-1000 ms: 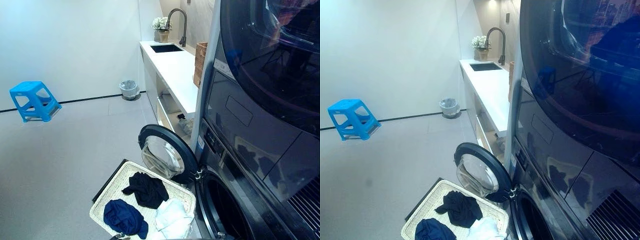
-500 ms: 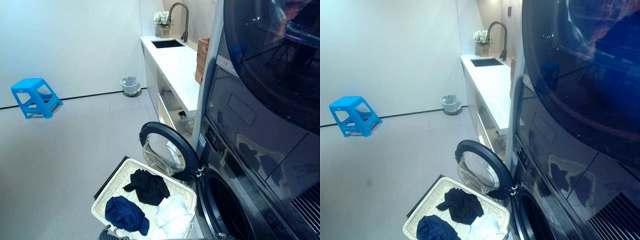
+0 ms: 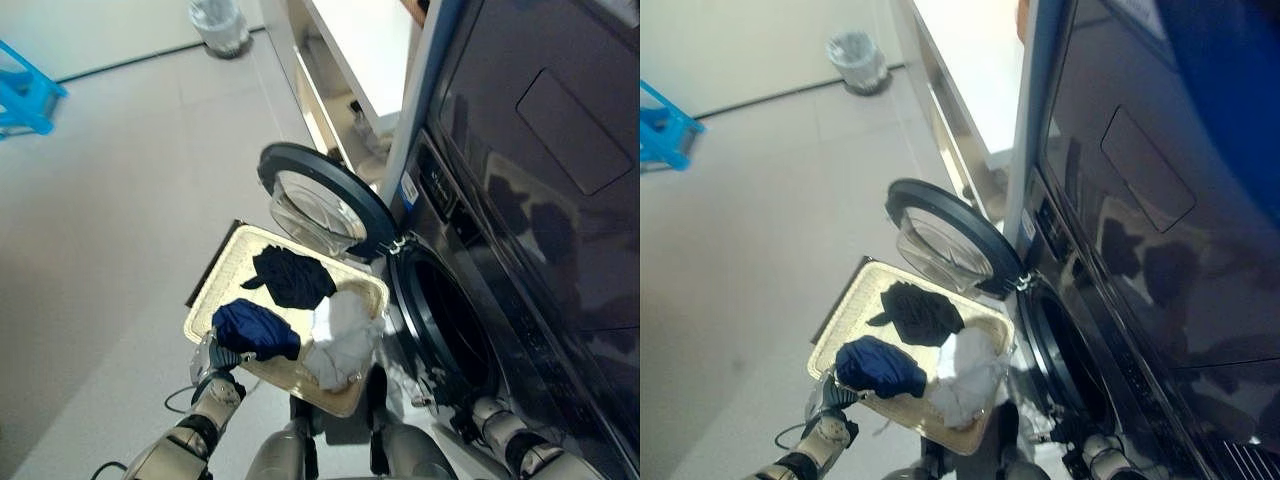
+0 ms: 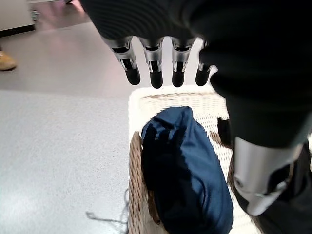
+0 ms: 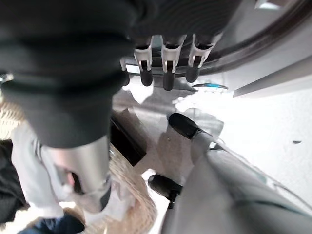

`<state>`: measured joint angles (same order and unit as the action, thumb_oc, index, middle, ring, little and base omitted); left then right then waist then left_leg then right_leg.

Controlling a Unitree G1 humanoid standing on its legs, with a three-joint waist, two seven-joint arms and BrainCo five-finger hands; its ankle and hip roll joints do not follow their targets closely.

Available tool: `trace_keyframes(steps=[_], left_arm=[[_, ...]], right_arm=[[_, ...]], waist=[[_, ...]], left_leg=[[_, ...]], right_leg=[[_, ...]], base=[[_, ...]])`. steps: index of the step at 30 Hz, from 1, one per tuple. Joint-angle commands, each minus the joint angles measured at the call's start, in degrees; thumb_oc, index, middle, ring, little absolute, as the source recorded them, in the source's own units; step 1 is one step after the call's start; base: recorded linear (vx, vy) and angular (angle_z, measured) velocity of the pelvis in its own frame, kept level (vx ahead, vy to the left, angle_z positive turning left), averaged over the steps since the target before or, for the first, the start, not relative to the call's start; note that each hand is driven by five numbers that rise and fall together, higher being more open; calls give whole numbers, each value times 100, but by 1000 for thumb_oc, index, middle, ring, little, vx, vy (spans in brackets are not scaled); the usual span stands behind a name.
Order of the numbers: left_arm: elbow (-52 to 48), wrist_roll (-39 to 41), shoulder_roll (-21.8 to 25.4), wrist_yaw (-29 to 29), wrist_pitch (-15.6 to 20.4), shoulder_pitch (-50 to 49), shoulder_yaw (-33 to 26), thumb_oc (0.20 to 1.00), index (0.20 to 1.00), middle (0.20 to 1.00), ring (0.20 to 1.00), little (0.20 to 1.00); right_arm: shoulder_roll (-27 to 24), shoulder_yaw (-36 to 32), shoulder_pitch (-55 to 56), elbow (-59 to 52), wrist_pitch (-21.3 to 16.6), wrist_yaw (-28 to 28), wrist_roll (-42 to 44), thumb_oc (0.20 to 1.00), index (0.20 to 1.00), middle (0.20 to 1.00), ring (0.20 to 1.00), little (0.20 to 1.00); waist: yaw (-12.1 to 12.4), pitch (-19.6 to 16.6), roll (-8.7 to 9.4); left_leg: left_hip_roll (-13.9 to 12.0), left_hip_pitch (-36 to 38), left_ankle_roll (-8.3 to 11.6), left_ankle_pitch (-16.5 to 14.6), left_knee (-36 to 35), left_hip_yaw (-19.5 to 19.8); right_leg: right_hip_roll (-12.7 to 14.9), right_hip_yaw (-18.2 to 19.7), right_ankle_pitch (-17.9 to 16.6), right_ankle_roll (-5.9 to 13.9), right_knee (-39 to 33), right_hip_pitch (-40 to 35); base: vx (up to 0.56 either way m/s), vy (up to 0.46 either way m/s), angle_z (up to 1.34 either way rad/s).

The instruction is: Put the clothes into the washing machine.

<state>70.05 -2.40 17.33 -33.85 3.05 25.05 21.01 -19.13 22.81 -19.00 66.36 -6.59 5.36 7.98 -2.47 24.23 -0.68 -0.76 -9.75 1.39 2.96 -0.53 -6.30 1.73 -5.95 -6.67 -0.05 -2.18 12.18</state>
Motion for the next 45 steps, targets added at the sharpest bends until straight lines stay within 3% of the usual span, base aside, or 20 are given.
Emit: trace_keyframes(steps=[1,6,15,19,25,26,28,29,30,36,45], left_arm=[[366,472,371,-146,-16,378,-159,1000,1000,1000,1000,1000],[547,724,648,-184,9,1041,-341,1000,1000,1000,1000,1000],[550,761,982,-85,-210,1757,-146,1000,1000,1000,1000,1000],[588,815,1124,87,-340,2074,-16,1000,1000,1000,1000,1000],[796,975,1193,552,-778,2363,75,1000,1000,1000,1000,1000],[927,727,1186,866,-1107,2421,178,755,755,755,755,755],[997,483,1176,1062,-1386,2454,256,580,580,580,580,580],[1034,339,1171,1258,-1671,2493,363,438,438,438,438,438],[1115,151,1175,1602,-1998,2563,466,200,200,200,200,200],[1141,-1133,1245,2206,-2832,2793,1105,200,200,200,200,200],[1243,-1151,1326,2271,-3074,2751,1216,200,200,200,200,200]], right_arm=[[77,292,-119,-297,-172,-87,444,1000,1000,1000,1000,1000],[160,410,-431,-552,-102,-222,635,1000,1000,1000,1000,1000],[-37,490,-700,-940,2,-403,1028,1000,1000,1000,1000,1000],[-161,547,-795,-1155,-153,-417,1263,1000,1000,1000,1000,1000],[-242,581,-934,-1561,-289,-474,1579,1000,1000,1000,1000,1000],[-268,573,-974,-1644,-316,-455,1609,1000,1000,1000,1000,1000],[-295,573,-1003,-1722,-336,-410,1639,1000,1000,1000,1000,1000],[-326,577,-1022,-1812,-382,-353,1660,1000,1000,1000,1000,1000],[-363,611,-1046,-1918,-451,-296,1727,1000,1000,1000,1000,1000],[-586,667,-1141,-2450,-555,-116,2000,1000,1000,1000,1000,1000],[-643,634,-1142,-3170,-786,-145,2543,1000,1000,1000,1000,1000]], waist=[[-111,150,362],[-191,517,601],[-330,556,686],[-393,556,709],[-515,556,742],[-559,556,742],[-592,556,747],[-627,556,764],[-664,556,791],[-766,556,834],[-789,556,892]], left_leg=[[320,-428,-165,-139,474,-21],[312,-1020,-114,-28,634,-11],[345,-2054,-36,4,1064,113],[376,-2594,-17,-32,1371,184],[438,-3265,-34,-184,1891,296],[445,-3410,-36,-213,2003,309],[442,-3497,-40,-235,2063,314],[444,-3561,-50,-260,2106,319],[435,-3632,-58,-276,2133,311],[426,-3818,-54,-269,2172,331],[438,-3851,-9,-288,2146,395]], right_leg=[[-19,552,9,410,347,414],[-71,621,-135,419,486,1009],[-65,565,-208,396,781,1986],[-76,563,-224,383,945,2455],[-155,648,-248,348,1145,3076],[-159,676,-274,343,1169,3216],[-165,694,-287,337,1193,3306],[-171,709,-296,339,1215,3378],[-175,715,-308,335,1227,3450],[-171,727,-331,336,1273,3638],[-138,696,-384,335,1147,3655]], base=[[-75,25,-15],[-93,39,-16],[-16,39,-2],[5,11,-2],[1,20,-5],[7,42,-20],[2,34,-12],[-9,45,-1],[-13,40,1],[-13,8,-4],[-10,-32,-7]])
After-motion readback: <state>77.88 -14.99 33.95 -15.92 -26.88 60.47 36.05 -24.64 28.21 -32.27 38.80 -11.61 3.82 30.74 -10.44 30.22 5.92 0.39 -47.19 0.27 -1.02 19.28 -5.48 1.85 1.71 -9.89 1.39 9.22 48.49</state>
